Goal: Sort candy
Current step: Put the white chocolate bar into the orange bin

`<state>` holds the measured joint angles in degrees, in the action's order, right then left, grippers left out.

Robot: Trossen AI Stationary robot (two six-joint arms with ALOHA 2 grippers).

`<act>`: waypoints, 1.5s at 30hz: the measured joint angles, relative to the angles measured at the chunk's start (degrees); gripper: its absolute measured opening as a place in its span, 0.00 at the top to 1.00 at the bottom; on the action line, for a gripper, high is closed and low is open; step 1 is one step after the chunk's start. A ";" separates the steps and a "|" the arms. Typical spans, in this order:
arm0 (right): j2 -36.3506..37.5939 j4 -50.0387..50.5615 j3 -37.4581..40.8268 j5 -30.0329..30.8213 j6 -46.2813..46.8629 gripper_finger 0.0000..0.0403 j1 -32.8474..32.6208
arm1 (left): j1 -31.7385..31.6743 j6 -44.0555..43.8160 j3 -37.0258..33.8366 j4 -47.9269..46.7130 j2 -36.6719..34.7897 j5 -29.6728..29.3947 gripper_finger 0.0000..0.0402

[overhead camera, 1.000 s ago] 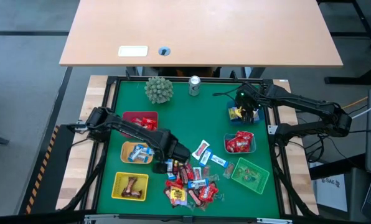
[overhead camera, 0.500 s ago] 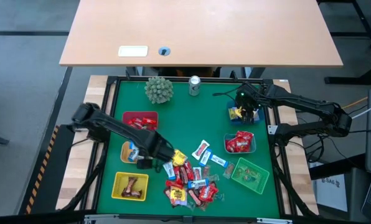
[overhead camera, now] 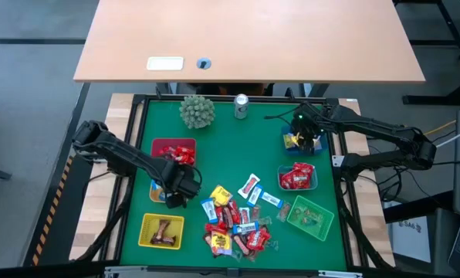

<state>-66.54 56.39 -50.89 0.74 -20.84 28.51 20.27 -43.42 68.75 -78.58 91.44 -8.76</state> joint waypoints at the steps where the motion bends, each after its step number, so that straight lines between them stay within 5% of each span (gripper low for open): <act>1: 0.00 -0.16 0.00 -0.57 -0.01 0.53 0.00 | 0.00 -0.02 -0.66 1.55 0.02 0.40 0.72; 10: 0.00 -4.24 0.00 -4.21 0.00 0.53 0.00 | -1.37 -7.14 -4.18 5.98 0.04 3.23 0.65; 24: 0.00 -13.16 0.00 -29.44 0.01 0.53 -2.81 | -1.95 -9.57 -5.11 17.59 0.04 3.33 0.55; 45: -3.56 -32.73 0.00 -25.27 -0.11 0.53 -31.92 | -1.88 -4.38 -5.11 44.67 0.04 0.02 0.55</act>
<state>-70.10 23.66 -50.89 -24.53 -20.95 -3.40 18.39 -47.80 63.64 -33.91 91.48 -8.74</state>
